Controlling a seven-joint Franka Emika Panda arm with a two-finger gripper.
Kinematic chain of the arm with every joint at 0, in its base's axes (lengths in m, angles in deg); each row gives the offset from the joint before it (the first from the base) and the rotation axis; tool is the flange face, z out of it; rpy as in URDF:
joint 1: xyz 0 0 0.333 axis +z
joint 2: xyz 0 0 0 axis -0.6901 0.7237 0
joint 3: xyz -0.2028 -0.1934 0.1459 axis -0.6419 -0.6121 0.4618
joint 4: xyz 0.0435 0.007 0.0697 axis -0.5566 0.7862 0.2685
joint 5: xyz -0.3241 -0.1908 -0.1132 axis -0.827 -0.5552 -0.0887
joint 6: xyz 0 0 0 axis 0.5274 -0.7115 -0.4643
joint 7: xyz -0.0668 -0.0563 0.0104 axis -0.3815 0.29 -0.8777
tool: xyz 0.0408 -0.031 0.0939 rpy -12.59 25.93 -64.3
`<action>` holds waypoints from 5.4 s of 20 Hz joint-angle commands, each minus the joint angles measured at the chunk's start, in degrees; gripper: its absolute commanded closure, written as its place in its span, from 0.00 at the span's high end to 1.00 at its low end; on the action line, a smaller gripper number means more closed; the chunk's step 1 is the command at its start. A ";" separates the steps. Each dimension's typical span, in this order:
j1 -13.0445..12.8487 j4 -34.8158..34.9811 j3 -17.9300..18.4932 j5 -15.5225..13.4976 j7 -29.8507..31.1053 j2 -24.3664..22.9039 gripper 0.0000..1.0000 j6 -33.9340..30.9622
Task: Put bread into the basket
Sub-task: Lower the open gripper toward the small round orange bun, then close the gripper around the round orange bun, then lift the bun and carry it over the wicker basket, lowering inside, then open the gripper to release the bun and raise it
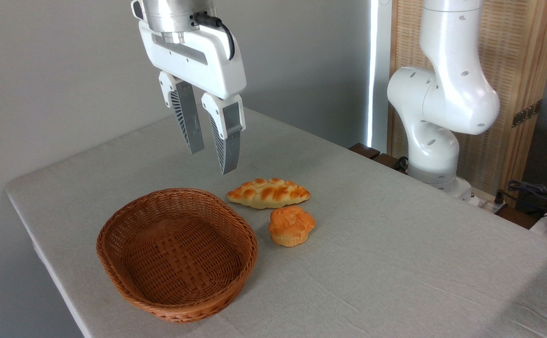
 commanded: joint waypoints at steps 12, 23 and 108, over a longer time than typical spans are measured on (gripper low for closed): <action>-0.24 5.11 0.26 -0.75 0.18 -2.42 1.00 2.92; -6.48 26.55 -0.09 1.35 -1.93 -11.65 1.00 9.06; 2.13 -1.29 2.11 -1.21 -4.57 -0.58 1.00 -2.08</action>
